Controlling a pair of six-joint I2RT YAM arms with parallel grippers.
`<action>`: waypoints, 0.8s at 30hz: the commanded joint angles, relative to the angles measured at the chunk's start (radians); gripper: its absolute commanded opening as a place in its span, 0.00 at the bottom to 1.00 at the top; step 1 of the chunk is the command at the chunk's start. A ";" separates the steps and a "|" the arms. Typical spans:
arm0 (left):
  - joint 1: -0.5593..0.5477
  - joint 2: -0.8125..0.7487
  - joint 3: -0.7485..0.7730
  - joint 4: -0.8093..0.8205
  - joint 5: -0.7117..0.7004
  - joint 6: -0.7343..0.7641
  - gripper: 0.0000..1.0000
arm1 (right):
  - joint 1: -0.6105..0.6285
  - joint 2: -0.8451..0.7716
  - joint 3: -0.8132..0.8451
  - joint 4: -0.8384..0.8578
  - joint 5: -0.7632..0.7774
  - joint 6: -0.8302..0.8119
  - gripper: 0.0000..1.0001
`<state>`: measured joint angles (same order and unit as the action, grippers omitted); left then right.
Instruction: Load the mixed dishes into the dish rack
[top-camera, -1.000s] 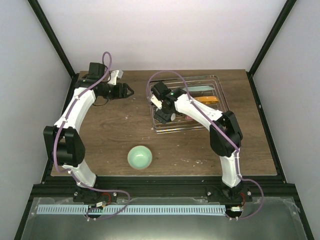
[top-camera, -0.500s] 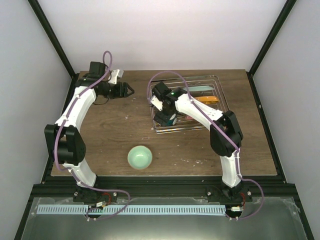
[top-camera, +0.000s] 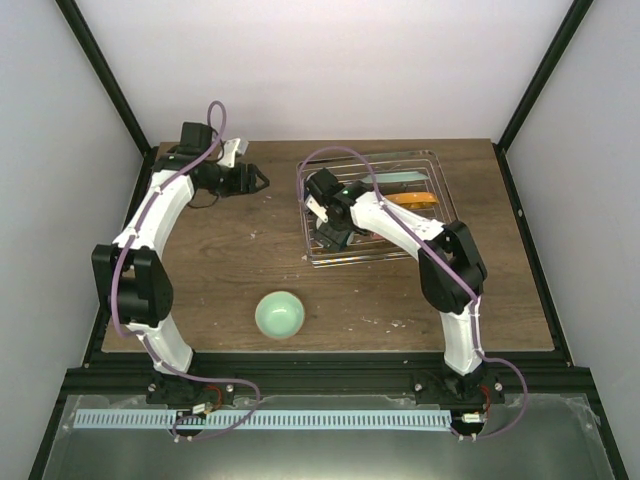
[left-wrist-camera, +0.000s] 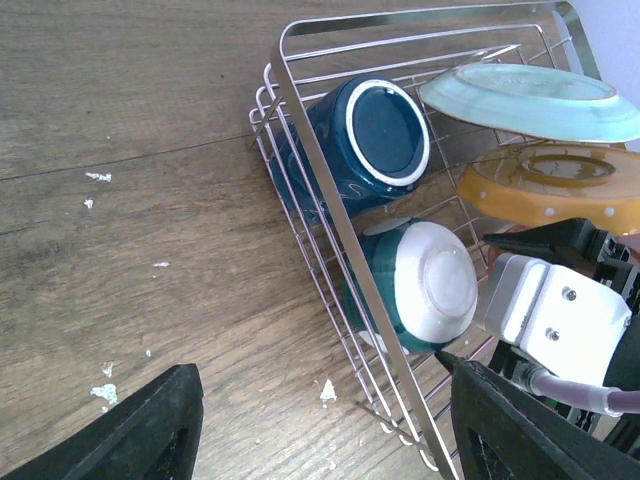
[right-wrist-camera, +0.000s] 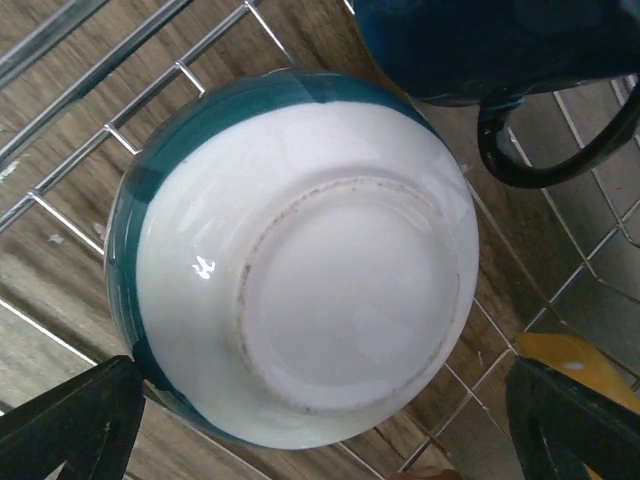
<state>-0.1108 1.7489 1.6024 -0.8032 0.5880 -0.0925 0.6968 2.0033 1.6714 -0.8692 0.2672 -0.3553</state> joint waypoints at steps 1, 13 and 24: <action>0.005 0.022 0.045 -0.007 0.014 0.017 0.70 | -0.009 0.030 -0.001 0.034 0.081 -0.024 1.00; 0.006 0.055 0.077 -0.011 0.020 0.016 0.70 | -0.065 0.116 0.089 0.073 0.202 -0.009 1.00; 0.004 0.081 0.112 -0.017 0.014 0.011 0.70 | -0.111 0.139 0.138 0.125 0.260 -0.013 1.00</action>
<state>-0.1108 1.8149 1.6779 -0.8146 0.5888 -0.0925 0.6113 2.1212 1.7428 -0.7876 0.4709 -0.3668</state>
